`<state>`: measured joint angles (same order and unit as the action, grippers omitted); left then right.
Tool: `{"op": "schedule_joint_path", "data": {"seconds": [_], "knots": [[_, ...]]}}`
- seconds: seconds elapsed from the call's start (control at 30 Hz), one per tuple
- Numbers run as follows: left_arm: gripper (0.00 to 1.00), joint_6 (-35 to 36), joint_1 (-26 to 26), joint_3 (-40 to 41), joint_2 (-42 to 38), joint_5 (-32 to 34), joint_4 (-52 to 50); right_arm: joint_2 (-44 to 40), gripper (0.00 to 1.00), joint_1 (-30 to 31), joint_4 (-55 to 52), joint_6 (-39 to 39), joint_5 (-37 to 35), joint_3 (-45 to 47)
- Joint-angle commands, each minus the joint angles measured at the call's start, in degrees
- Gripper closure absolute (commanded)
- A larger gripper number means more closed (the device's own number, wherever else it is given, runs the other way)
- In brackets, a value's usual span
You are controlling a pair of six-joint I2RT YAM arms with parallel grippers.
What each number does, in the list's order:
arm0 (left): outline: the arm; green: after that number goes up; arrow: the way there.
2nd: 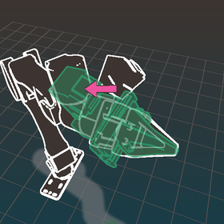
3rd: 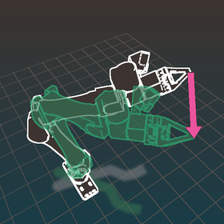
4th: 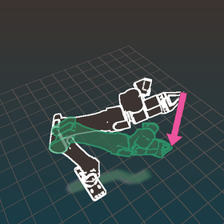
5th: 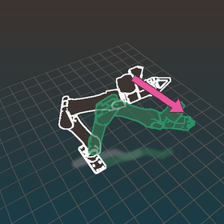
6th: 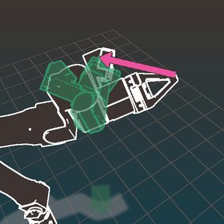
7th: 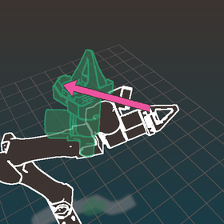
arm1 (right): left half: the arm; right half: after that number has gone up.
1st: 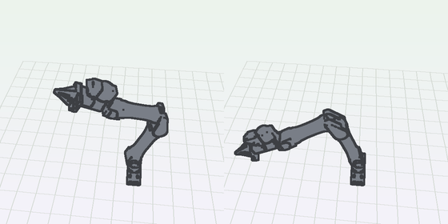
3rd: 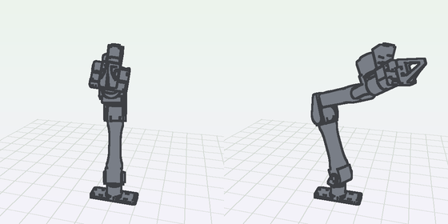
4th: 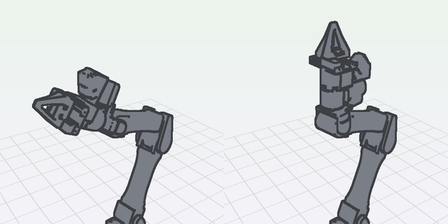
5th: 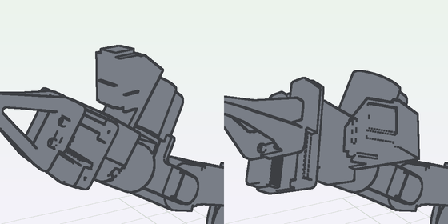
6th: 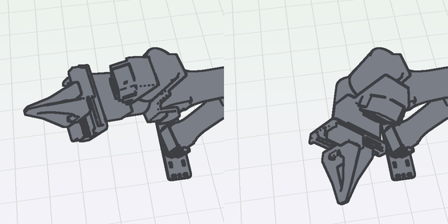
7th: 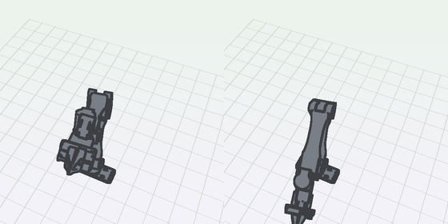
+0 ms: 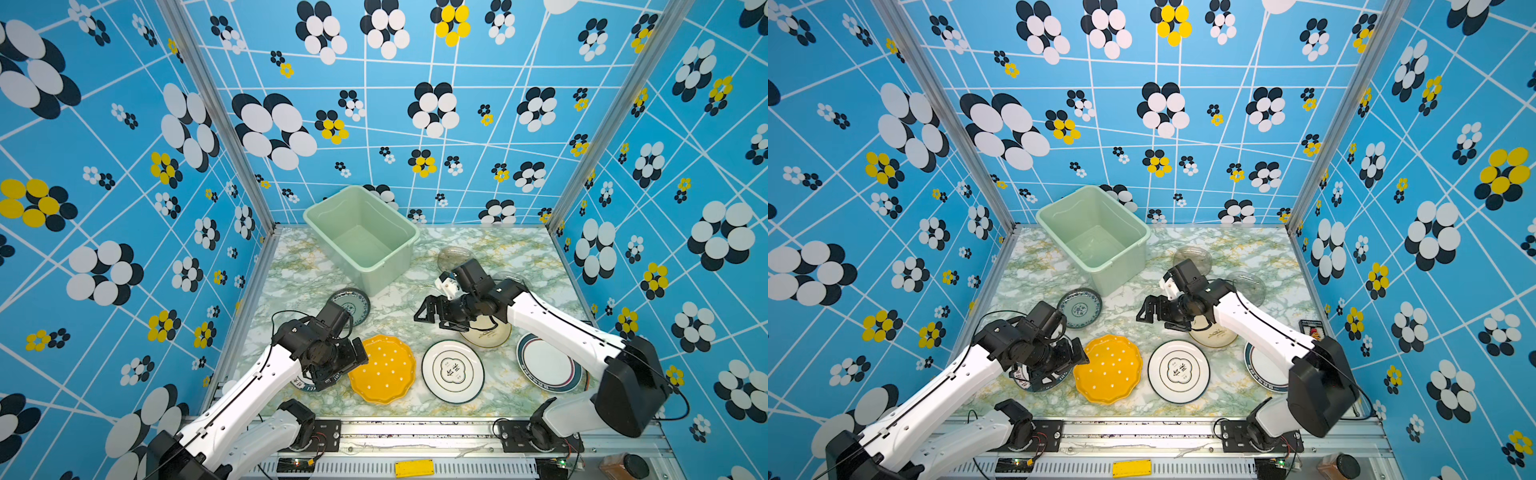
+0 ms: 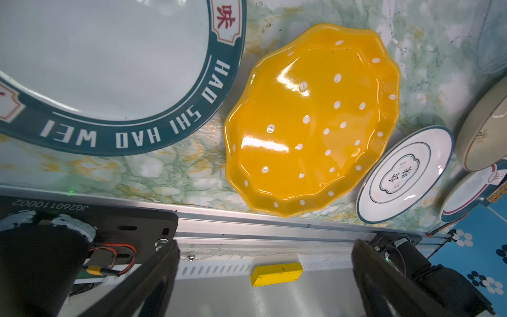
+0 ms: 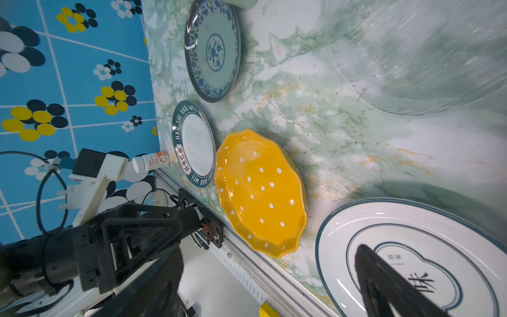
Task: Place the plates into the plastic bin on the countertop
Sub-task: Pick up the plate from the bottom-center of the table.
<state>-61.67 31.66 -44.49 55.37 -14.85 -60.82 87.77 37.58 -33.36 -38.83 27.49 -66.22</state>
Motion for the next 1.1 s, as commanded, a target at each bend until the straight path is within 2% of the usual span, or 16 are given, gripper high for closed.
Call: {"op": "schedule_joint_path", "data": {"seconds": [0.0,0.37,0.6,1.07], "knots": [[0.01,-7.40,1.49,3.93,-0.28,-0.83,4.74,4.36,0.01,2.14,1.26,-0.76,1.59,-4.19],[0.01,-9.79,3.11,8.89,3.77,-1.45,14.06,15.38,0.01,3.65,2.32,-0.04,2.75,-8.43],[0.01,-7.85,3.59,8.77,9.17,-0.18,17.05,19.29,0.01,4.54,3.70,-0.64,2.92,-8.01],[0.01,-8.44,3.67,13.33,8.90,-0.79,26.19,24.06,0.01,5.68,3.51,0.30,5.98,-8.14]]}}
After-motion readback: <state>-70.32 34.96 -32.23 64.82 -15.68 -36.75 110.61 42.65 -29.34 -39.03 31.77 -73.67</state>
